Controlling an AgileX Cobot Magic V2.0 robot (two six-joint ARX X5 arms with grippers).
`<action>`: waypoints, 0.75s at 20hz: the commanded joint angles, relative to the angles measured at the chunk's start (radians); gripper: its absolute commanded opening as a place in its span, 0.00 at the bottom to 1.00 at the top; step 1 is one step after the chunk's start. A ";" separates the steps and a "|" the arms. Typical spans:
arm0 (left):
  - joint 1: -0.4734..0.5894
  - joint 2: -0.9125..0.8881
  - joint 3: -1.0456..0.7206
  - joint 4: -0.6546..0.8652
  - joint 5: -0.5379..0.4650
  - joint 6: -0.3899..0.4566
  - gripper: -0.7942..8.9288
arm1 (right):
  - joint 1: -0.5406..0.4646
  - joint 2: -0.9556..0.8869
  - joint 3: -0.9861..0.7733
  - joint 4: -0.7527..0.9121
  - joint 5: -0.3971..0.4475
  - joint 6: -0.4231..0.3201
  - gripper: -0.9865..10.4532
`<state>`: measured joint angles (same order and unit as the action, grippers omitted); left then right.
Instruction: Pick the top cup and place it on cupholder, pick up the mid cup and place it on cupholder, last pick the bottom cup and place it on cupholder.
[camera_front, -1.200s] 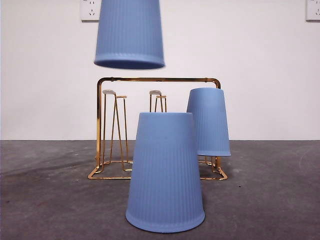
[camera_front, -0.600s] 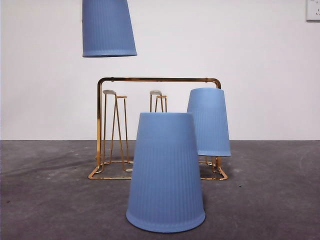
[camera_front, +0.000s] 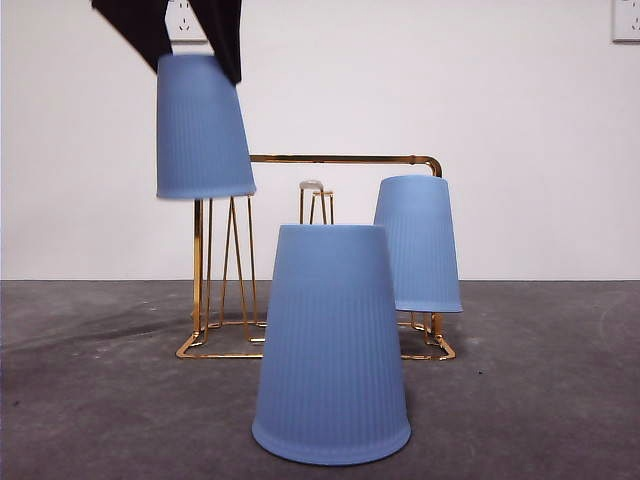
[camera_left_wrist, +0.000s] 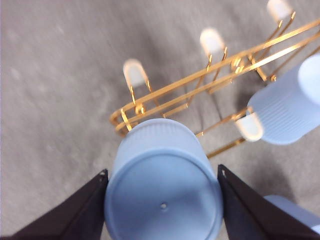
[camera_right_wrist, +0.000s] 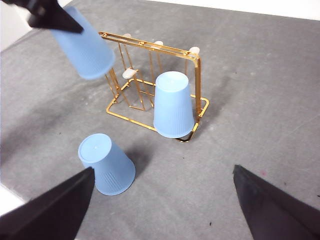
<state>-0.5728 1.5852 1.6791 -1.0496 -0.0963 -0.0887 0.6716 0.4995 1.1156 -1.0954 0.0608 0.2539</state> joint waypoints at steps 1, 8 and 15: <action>0.014 0.008 -0.017 0.043 0.015 0.010 0.17 | 0.007 0.002 0.008 0.009 0.015 0.024 0.47; 0.030 0.021 -0.072 0.108 0.037 0.019 0.17 | 0.007 0.002 0.008 0.010 0.024 0.027 0.47; 0.030 0.095 -0.072 0.115 0.042 0.017 0.18 | 0.007 0.002 0.008 0.010 0.026 0.027 0.47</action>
<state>-0.5407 1.6611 1.5932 -0.9493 -0.0505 -0.0853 0.6716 0.4995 1.1156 -1.0954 0.0830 0.2699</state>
